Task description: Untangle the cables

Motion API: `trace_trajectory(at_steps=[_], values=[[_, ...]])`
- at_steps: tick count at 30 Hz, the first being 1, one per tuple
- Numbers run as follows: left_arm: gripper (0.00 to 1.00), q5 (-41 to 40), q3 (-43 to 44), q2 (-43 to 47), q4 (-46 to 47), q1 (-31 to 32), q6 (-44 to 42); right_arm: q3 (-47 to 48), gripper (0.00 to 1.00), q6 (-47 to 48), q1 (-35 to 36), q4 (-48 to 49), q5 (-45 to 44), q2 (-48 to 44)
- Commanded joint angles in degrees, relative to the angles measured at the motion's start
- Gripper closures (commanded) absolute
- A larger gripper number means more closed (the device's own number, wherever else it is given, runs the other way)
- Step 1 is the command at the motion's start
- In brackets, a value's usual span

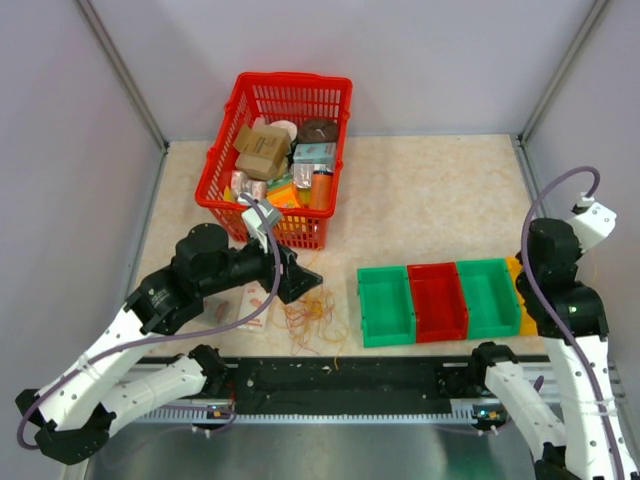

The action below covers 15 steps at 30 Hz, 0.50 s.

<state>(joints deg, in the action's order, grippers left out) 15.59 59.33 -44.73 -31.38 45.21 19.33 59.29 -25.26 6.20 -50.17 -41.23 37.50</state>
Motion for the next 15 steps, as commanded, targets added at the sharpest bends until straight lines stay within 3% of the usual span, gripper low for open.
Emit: trace_trajectory(at_steps=[1,6,15], values=[[0.03,-0.2,0.2,1.0,1.2,0.1,-0.3,-3.6,1.0,-9.3,-0.5,-0.2,2.0,1.3],[0.03,-0.5,0.3,0.7,0.4,0.1,-0.8,-6.8,1.0,-15.6,-4.2,1.4,9.6,5.4],[0.03,-1.1,0.4,0.3,0.0,0.2,-1.5,-10.0,1.0,-17.0,-21.0,7.5,29.0,10.4]])
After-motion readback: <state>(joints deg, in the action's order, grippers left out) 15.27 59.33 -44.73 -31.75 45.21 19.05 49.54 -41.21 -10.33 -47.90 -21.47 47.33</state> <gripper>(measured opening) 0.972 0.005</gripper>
